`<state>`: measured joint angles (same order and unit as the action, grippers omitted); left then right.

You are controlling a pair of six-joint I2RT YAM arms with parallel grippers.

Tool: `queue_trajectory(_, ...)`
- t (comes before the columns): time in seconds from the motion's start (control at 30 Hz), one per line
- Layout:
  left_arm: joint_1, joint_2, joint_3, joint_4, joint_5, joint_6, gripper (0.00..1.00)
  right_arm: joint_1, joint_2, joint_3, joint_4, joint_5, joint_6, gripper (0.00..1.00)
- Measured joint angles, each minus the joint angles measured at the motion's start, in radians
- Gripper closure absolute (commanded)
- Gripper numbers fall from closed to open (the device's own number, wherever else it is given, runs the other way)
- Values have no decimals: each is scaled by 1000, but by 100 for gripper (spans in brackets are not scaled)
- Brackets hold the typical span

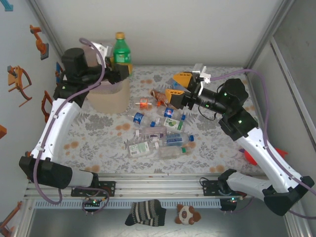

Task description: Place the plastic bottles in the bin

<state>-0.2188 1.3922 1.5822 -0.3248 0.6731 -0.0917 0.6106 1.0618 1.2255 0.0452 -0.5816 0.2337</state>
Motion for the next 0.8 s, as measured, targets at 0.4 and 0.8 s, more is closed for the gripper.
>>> queue_trajectory(0.4,96,257,327,-339,-334,173,50,0,8,0,-36,6,-3,26)
queue_trajectory(0.8,128,535,592,-612,-600,237,49,0,8,0,-42,26,-3,26)
